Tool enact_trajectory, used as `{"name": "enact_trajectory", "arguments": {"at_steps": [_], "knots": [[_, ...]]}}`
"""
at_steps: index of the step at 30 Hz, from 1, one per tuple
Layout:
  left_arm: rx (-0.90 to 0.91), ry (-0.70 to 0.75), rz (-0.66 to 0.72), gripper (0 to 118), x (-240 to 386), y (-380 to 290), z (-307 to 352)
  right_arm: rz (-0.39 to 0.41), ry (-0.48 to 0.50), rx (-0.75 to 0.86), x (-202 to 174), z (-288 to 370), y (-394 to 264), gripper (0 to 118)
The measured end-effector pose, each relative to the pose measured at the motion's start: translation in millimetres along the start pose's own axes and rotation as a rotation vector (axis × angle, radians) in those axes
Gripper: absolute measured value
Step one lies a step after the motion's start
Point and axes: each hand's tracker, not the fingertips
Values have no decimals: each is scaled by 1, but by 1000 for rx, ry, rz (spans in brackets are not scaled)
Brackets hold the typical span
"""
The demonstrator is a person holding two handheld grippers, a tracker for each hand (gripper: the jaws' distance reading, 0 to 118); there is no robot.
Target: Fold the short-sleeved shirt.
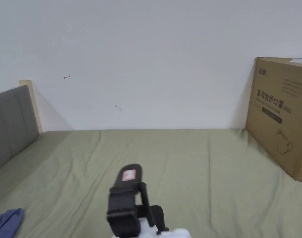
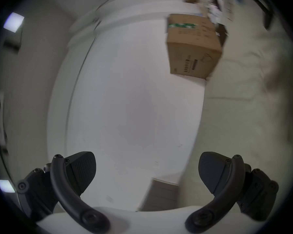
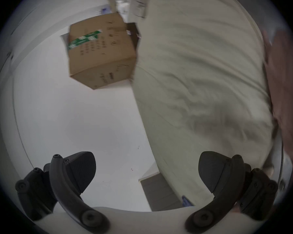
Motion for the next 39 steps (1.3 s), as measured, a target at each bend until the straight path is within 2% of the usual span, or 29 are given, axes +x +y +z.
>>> {"name": "enact_trajectory", "arguments": {"at_steps": [2,4,5,6,8,9,10,12,17,21,30,39], "knots": [[-96,-62,299,118,-26,0,-10,186,86,11,-30,2,-4,118],[-196,-110,626,118,-54,-12,-20,472,170,30,-65,9,-28,118],[-240,-125,810,118,-66,-24,-23,694,204,69,-83,15,-42,118],[-266,-115,1008,118,-76,-36,-25,988,237,147,-96,22,-65,118],[-292,-34,1279,118,-80,-60,-16,1515,265,289,-104,28,-109,118],[-300,3,1322,118,-79,-67,-11,1703,263,337,-99,30,-129,118],[-300,30,1330,118,-74,-70,-9,1833,269,359,-94,31,-143,118],[-297,49,1295,118,-71,-73,-4,1895,280,301,-84,25,-153,118],[-208,64,1180,118,-72,-64,5,1773,269,272,-79,23,-160,118],[-164,-8,1202,118,-76,-61,4,1732,233,272,-81,19,-154,118],[-184,8,1193,118,-72,-57,2,1726,230,296,-81,21,-145,118],[-182,8,1150,118,-68,-53,4,1753,239,325,-83,24,-147,118]]}}
